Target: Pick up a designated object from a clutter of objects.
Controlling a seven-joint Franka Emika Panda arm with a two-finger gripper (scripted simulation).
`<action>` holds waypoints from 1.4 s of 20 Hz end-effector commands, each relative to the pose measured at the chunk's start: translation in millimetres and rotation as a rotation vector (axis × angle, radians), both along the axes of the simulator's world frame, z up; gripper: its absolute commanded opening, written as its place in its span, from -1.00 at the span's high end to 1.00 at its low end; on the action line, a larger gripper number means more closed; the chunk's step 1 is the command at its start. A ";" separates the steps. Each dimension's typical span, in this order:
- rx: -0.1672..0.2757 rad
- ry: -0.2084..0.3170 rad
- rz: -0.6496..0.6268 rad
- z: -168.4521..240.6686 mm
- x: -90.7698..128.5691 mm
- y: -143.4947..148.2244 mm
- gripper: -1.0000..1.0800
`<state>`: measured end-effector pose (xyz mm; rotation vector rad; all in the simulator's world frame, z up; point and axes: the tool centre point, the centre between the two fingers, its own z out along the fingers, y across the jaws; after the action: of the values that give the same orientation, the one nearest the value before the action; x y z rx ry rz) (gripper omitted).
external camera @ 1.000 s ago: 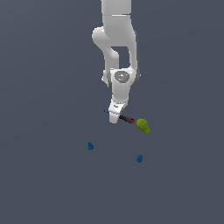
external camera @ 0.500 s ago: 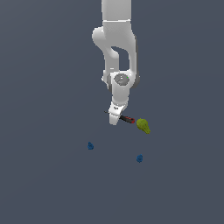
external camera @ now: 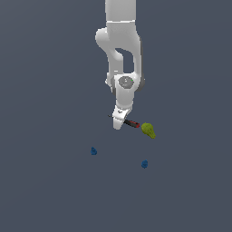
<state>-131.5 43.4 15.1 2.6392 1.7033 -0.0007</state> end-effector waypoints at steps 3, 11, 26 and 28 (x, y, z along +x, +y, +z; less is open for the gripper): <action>0.000 0.000 0.000 4.2 0.1 -4.3 1.00; -0.001 0.000 0.000 30.2 0.5 -29.1 1.00; 0.005 -0.001 0.001 120.3 2.5 -111.9 1.00; 0.005 -0.001 0.001 136.0 2.9 -126.2 1.00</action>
<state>-128.7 -72.2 138.9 2.6413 1.7057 0.0029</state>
